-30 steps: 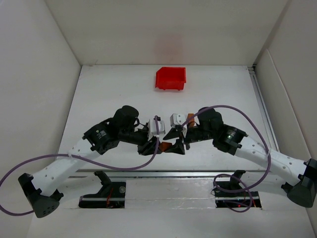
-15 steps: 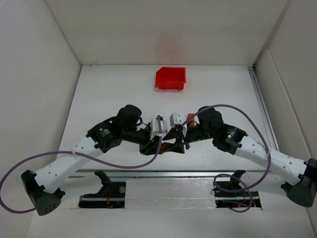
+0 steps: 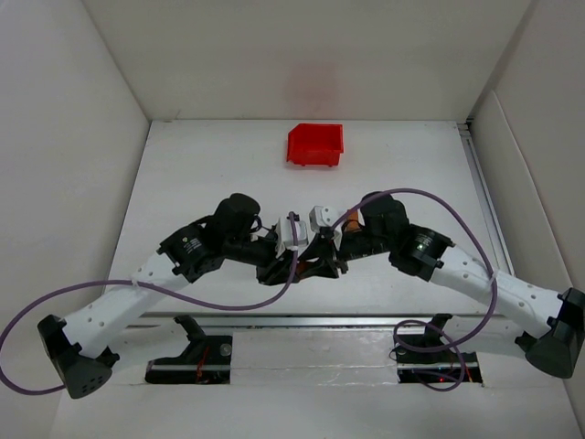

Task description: Build the wood block tower

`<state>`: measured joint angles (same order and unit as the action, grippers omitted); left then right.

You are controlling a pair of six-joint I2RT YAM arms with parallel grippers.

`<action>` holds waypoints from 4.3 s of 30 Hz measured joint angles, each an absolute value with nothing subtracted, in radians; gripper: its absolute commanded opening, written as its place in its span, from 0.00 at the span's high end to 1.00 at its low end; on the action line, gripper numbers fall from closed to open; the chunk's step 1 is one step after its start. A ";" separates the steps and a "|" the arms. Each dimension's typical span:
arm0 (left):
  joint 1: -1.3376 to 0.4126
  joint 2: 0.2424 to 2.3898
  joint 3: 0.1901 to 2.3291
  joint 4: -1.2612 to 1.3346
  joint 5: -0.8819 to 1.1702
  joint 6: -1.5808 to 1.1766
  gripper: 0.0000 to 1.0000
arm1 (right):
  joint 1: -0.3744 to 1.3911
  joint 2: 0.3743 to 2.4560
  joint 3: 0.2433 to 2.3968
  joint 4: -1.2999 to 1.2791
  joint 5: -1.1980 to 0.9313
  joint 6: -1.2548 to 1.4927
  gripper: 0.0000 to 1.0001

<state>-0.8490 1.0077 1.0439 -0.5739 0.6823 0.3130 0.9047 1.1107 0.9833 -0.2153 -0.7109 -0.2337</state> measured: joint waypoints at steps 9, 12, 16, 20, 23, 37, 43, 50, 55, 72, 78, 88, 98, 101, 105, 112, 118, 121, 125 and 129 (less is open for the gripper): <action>-0.850 0.901 1.038 -0.540 0.542 0.258 0.01 | 0.905 1.118 0.992 -0.196 -0.669 -0.231 1.00; -0.850 0.847 1.025 -0.507 0.472 0.232 0.01 | 0.899 1.092 0.965 -0.146 -0.582 -0.191 1.00; -0.851 0.786 0.995 -0.475 0.349 0.178 0.01 | 0.852 1.027 0.908 -0.062 -0.439 -0.110 1.00; -0.850 0.710 0.956 -0.419 0.113 0.031 0.01 | 0.818 0.964 0.858 0.010 -0.164 0.022 1.00; -0.845 0.639 0.916 -0.386 0.006 -0.083 0.01 | 0.799 0.944 0.808 0.064 0.058 0.119 1.00; -0.843 0.392 0.396 0.199 -0.048 -0.667 0.01 | 0.764 0.788 0.605 0.315 0.068 0.369 1.00; -0.843 0.424 0.299 0.585 0.016 -0.809 0.02 | 0.754 0.755 0.606 0.522 -0.221 0.418 1.00; -0.843 0.542 0.266 0.961 0.155 -0.820 0.15 | 0.764 0.877 0.615 0.677 -0.431 0.542 1.00; -0.843 0.588 0.266 1.078 0.216 -0.810 0.23 | 0.811 0.926 0.651 0.718 -0.472 0.575 1.00; -0.839 0.642 0.271 1.163 0.307 -0.754 0.60 | 0.843 1.086 0.723 0.896 -0.540 0.665 1.00; -0.837 0.644 0.276 1.171 0.313 -0.733 0.63 | 0.857 1.102 0.729 0.910 -0.562 0.672 1.00; -0.836 0.604 0.290 1.124 0.308 -0.671 1.00 | 0.878 1.104 0.729 0.913 -0.563 0.666 1.00; -0.836 0.588 0.363 0.996 0.327 -0.617 1.00 | 0.878 1.100 0.729 0.933 -0.580 0.666 1.00; -0.836 0.576 0.419 0.897 0.345 -0.580 1.00 | 0.878 1.088 0.731 0.935 -0.585 0.659 1.00; -0.837 0.574 0.482 0.793 0.375 -0.536 1.00 | 0.884 1.065 0.733 0.909 -0.589 0.630 1.00; -0.837 0.575 0.539 0.737 0.392 -0.493 1.00 | 0.900 1.042 0.758 0.830 -0.599 0.579 1.00; -0.837 0.595 0.556 0.728 0.404 -0.479 1.00 | 0.919 1.063 0.758 0.771 -0.645 0.568 1.00; -0.837 0.600 0.556 0.719 0.412 -0.479 1.00 | 0.921 1.066 0.758 0.754 -0.655 0.565 1.00; -0.838 0.600 0.556 0.718 0.418 -0.479 1.00 | 0.924 1.054 0.758 0.736 -0.653 0.556 1.00; -0.839 0.600 0.556 0.719 0.419 -0.480 0.98 | 0.925 1.041 0.758 0.717 -0.642 0.550 1.00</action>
